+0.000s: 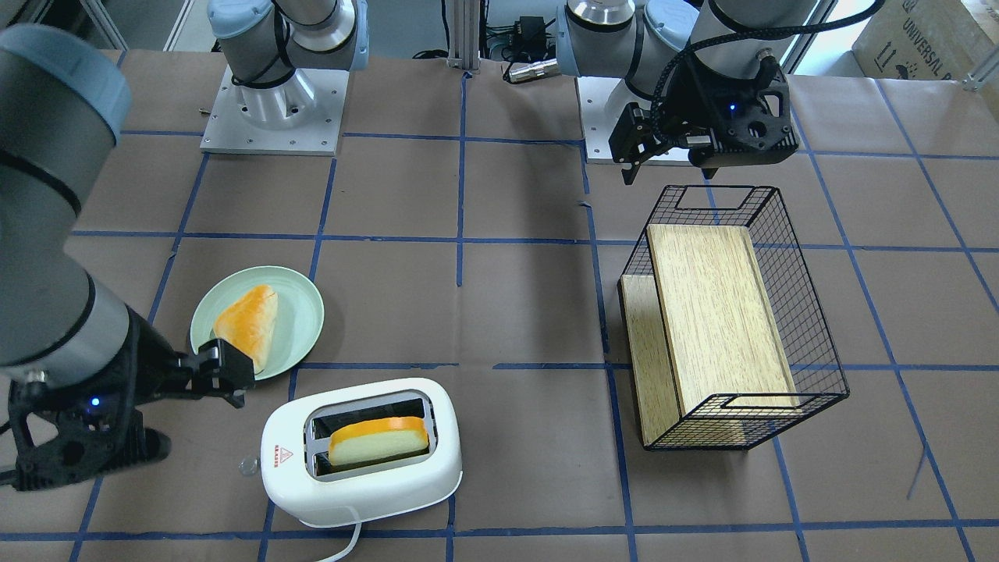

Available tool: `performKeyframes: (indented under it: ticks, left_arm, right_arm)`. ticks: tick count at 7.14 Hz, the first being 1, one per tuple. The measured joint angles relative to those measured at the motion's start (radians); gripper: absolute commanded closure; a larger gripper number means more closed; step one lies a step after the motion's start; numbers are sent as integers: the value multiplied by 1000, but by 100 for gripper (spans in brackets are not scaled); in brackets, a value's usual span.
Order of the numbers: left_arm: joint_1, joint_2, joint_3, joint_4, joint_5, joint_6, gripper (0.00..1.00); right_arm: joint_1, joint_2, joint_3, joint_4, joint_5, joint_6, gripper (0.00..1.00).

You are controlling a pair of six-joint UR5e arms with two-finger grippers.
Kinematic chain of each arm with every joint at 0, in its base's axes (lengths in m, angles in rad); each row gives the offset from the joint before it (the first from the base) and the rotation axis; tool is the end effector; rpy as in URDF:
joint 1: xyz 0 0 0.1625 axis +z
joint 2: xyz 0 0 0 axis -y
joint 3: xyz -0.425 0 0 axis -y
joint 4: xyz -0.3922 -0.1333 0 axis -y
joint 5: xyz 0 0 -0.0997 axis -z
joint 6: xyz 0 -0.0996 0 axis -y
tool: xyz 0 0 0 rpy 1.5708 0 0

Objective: Press toaster with right arm
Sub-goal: 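Lift the right gripper up and away from the toaster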

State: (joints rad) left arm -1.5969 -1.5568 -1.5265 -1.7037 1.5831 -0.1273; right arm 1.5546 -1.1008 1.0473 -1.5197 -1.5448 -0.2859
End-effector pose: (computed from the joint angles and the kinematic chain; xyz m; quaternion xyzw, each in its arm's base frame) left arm -0.1445 -0.4740 0.5036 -0.0503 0.9980 0.0367 0.0090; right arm 0.1248 -0.6862 0.4631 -0.1344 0.9908 -0.0031 0.0127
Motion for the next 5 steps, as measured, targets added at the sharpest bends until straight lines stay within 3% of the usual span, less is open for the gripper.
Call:
performKeyframes:
  ticks: [3,5]
  left_arm:
    - [1,0,0,0,0,0,0]
    - [0,0,0,0,0,0,0]
  right_arm:
    - [-4,-240,263,12,-10,-6,0]
    - [-5,-300,309,21,-32,-6,0]
